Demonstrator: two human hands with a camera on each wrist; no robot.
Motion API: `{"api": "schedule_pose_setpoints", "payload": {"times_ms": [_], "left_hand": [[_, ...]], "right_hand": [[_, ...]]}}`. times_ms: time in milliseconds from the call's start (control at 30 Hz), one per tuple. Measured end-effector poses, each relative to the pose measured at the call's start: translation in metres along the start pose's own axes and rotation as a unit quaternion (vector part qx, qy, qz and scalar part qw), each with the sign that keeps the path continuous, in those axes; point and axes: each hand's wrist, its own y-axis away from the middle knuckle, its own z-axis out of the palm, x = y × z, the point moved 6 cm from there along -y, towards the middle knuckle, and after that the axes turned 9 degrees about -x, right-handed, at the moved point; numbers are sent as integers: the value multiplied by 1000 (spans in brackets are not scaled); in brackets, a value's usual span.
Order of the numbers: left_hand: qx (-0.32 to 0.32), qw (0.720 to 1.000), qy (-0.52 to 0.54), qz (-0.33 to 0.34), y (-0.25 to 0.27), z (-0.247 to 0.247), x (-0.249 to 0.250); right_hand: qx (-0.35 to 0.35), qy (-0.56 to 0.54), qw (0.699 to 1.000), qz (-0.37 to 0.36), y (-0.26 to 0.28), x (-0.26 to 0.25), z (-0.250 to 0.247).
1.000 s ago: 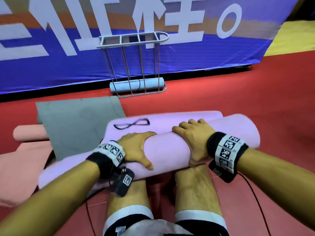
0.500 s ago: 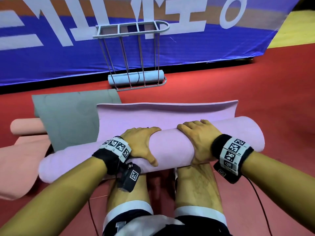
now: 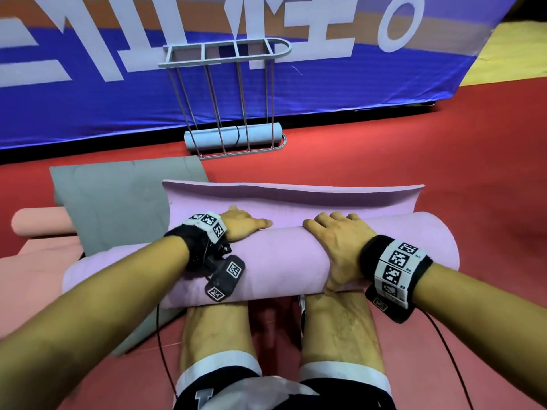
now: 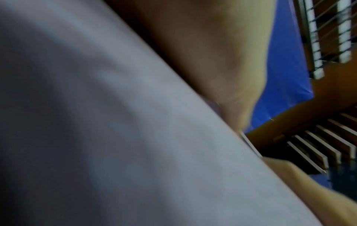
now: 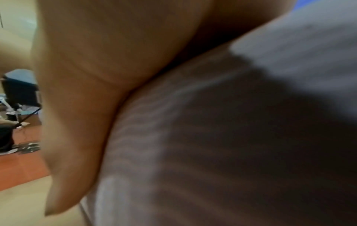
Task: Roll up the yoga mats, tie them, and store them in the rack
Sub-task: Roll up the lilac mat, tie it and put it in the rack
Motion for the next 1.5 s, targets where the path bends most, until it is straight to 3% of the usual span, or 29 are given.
{"api": "schedule_pose_setpoints", "payload": {"times_ms": [33,100,167,300,467,533,600,633,700,733,800,833,967,1033,1267,1367,1500], "left_hand": [[-15,1000,5,-14,-4,1,-3],[-85,994,60,43,-7,11,2],[-115,984,117,76,-9,15,5],[-119,975,173,77,-12,17,3],[-102,986,115,69,-11,20,-3],[-44,994,92,28,-13,14,-12],[120,991,56,5,-7,-6,-17],[220,974,34,31,0,-17,-14],[367,917,0,159,25,-25,9],[408,882,-16,236,42,-23,25],[437,825,-56,353,68,-8,49],[432,811,-73,389,76,1,57],[359,830,-77,419,90,35,61],[350,843,-140,384,88,50,55],[385,855,-302,171,71,74,41],[356,873,-297,147,59,60,35],[264,908,-287,155,41,42,38]], "right_hand": [[9,0,1000,2,1,0,1],[24,4,1000,2,2,-1,3],[34,6,999,0,3,-3,3],[37,8,999,-5,2,-4,1],[65,13,998,0,3,-8,7],[71,17,997,-3,2,-8,8],[76,12,997,-5,2,-8,5],[74,8,997,-6,0,-7,4],[70,5,998,-7,-2,-6,2],[71,5,997,-7,-3,-6,2],[73,4,997,-9,-3,-5,2],[76,5,997,-9,-3,-5,2],[80,9,997,-9,-2,0,3],[75,6,997,-6,-4,1,1],[66,-26,997,9,-12,5,-10],[80,27,996,22,-9,-12,5],[109,40,990,77,-12,-26,19]]}}
